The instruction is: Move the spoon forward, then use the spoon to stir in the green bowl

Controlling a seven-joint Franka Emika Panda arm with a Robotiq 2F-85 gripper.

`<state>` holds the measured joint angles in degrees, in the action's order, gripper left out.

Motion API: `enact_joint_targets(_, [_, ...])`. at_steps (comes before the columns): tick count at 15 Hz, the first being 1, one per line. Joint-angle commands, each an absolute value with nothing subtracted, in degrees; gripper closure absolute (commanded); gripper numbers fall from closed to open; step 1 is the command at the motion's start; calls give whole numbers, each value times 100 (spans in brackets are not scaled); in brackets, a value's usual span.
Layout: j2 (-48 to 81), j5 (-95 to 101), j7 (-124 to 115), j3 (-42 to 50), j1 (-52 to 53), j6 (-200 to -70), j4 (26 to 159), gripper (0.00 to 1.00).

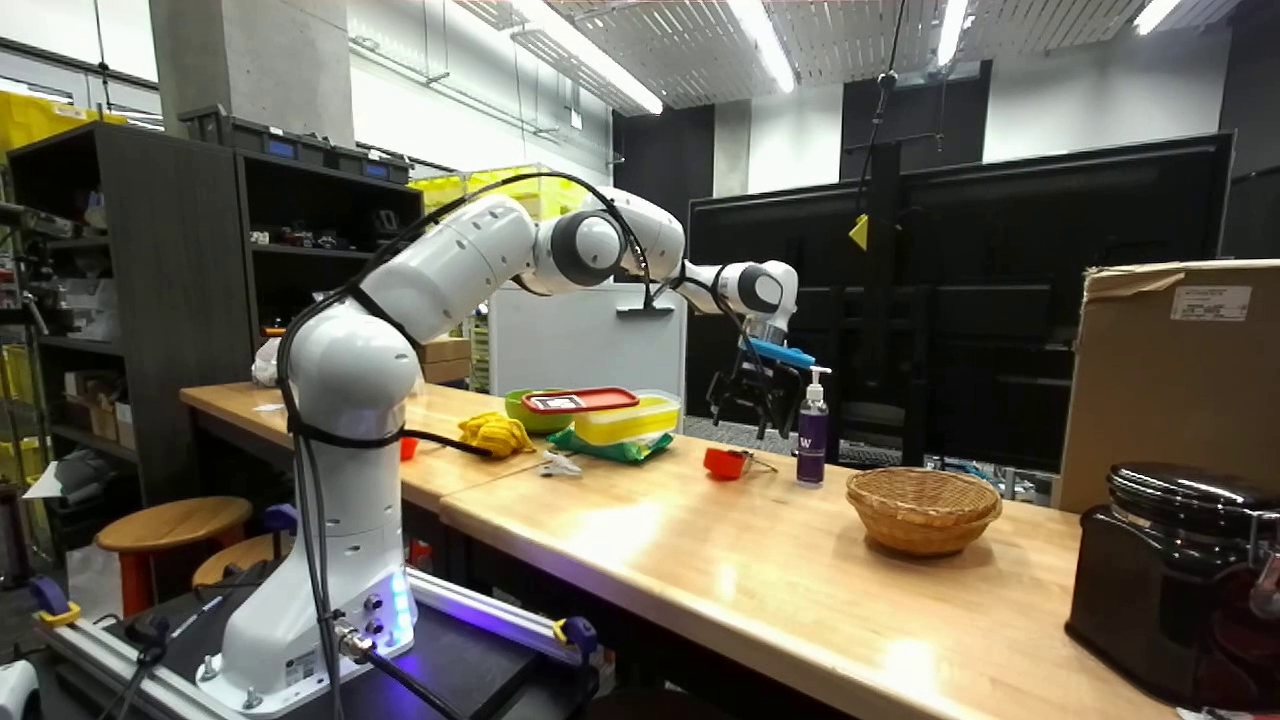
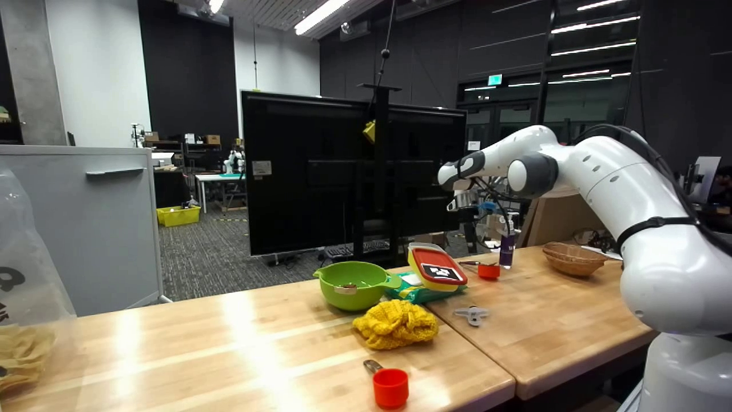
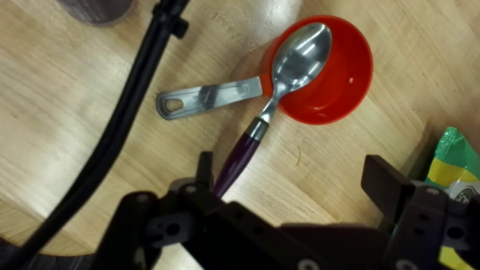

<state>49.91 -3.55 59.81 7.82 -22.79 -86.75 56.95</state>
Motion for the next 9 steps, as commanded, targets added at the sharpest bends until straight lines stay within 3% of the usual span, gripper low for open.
enact_joint_targets(1, [5372,-402,6094,711,-2427,-8559,5263,0])
enact_joint_targets(9, [5776,-495,6172,635,-2565,-8400,4933,0])
